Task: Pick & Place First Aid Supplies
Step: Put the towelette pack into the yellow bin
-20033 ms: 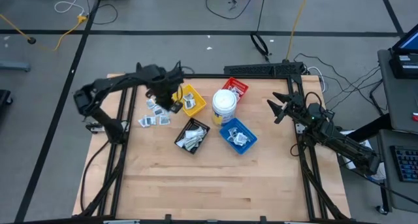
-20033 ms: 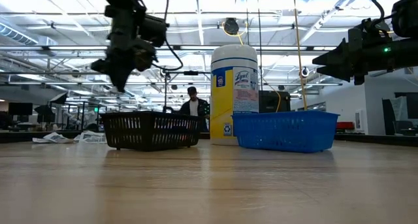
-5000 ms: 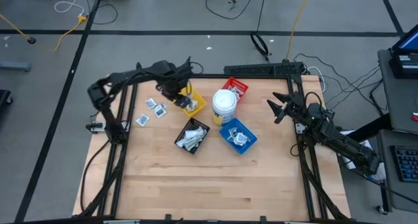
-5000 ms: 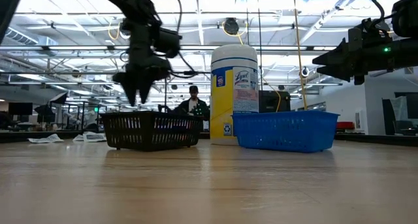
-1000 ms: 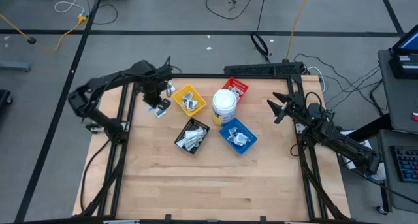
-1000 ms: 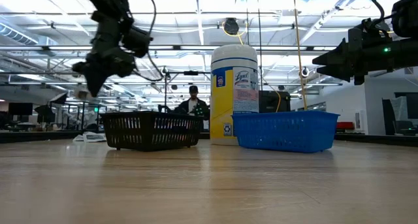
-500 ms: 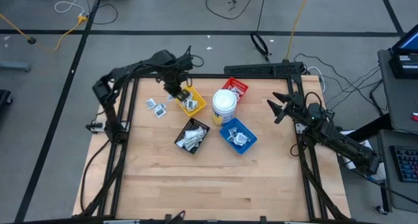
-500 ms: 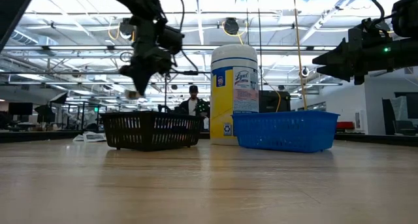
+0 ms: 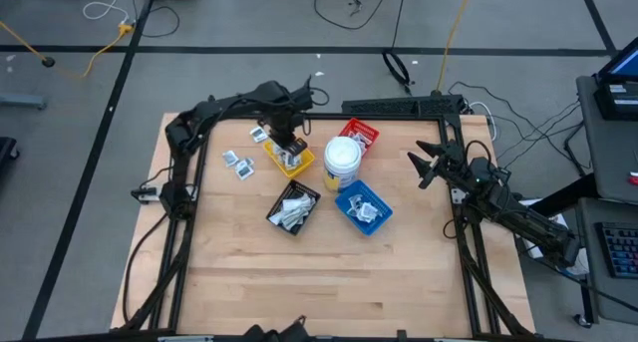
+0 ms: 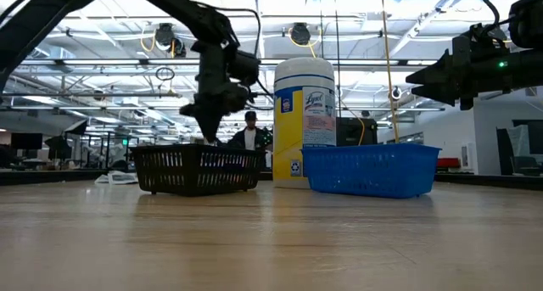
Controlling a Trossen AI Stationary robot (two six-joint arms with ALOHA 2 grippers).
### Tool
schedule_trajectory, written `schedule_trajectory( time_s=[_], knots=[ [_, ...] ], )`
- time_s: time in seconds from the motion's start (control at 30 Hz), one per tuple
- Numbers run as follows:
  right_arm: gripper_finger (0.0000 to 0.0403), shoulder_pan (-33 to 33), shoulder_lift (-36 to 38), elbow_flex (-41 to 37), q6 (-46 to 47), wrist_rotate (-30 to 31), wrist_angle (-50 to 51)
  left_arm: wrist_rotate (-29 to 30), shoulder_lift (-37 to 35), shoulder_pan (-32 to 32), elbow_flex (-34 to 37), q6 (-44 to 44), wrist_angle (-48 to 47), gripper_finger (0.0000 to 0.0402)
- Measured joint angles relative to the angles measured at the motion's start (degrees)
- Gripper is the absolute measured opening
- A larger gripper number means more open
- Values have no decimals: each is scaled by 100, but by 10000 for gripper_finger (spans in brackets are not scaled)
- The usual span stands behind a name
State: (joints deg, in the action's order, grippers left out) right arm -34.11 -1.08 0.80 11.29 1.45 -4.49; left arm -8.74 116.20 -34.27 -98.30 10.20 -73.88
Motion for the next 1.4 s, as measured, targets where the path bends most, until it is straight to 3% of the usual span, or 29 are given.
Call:
schedule_trajectory(
  time_s=[0.27,0.4,0.8,0.93,1.1,1.4],
  knots=[
    [254,0,-2,1,2,0,0,19,204,108,436,-7,701,1],
    [254,1,-2,1,1,0,0,21,193,108,483,90,736,24],
    [254,0,-2,2,2,0,0,127,193,104,485,-19,805,209],
    [254,0,0,2,2,0,0,84,158,67,450,-141,754,250],
    [254,1,0,2,2,0,0,58,-150,-56,437,-302,587,269],
    [254,1,-2,2,2,0,0,80,-576,-220,484,-523,313,271]
  ],
)
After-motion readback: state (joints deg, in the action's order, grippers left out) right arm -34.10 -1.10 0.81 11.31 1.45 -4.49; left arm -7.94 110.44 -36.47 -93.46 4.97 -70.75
